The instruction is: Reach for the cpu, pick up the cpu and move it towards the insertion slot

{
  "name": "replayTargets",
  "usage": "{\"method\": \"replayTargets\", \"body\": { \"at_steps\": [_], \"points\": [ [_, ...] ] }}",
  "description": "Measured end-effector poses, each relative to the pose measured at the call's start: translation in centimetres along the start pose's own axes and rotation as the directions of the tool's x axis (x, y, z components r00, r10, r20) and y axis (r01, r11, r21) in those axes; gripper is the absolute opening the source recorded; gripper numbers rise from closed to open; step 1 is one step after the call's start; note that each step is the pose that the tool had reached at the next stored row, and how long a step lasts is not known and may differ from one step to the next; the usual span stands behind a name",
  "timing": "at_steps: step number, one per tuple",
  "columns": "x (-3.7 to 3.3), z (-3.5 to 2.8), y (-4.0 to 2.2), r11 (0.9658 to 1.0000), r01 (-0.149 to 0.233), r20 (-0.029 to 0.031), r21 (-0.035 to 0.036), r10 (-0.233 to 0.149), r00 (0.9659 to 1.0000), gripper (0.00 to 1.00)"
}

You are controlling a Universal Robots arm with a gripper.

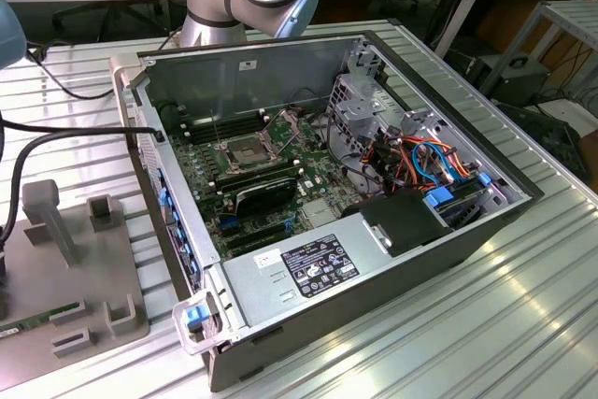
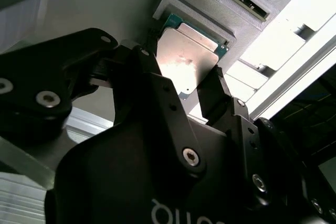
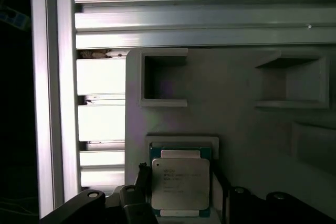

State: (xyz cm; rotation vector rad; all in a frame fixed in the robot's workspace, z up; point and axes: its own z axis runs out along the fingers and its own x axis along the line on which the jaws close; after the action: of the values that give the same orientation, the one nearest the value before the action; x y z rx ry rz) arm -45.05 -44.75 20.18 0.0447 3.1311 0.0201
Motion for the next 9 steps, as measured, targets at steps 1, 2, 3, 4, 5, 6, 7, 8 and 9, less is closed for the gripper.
{"method": "replayTargets", "body": {
  "at_steps": [1, 2, 3, 4, 5, 6, 7, 8, 9],
  "points": [
    [-0.01, -0.23, 0.01, 1.0000, 0.000, 0.0003, -0.0001, 0.000, 1.0000, 0.55],
    [-0.01, -0.55, 0.01, 1.0000, 0.000, 0.0003, -0.0001, 0.000, 1.0000, 0.55],
    [-0.01, -0.73, 0.01, 1.0000, 0.000, 0.0003, -0.0002, 0.000, 1.0000, 0.55],
    [-0.02, -0.91, 0.02, 1.0000, 0.000, 0.0005, -0.0002, 0.000, 1.0000, 0.55],
    [-0.02, -1.08, 0.02, 1.0000, 0.000, 0.0004, -0.0002, 0.000, 1.0000, 0.55],
    [-0.02, -1.24, 0.02, 1.0000, 0.000, 0.0004, -0.0002, 0.000, 1.0000, 0.55],
    [-0.02, -1.57, 0.02, 1.0000, 0.000, 0.0003, -0.0002, 0.000, 1.0000, 0.55],
    [-0.02, -1.85, 0.03, 1.0000, 0.000, 0.0004, -0.0002, 0.000, 1.0000, 0.55],
    [-0.03, -2.05, 0.03, 1.0000, 0.000, 0.0003, -0.0002, 0.000, 1.0000, 0.55]
  ]
}}
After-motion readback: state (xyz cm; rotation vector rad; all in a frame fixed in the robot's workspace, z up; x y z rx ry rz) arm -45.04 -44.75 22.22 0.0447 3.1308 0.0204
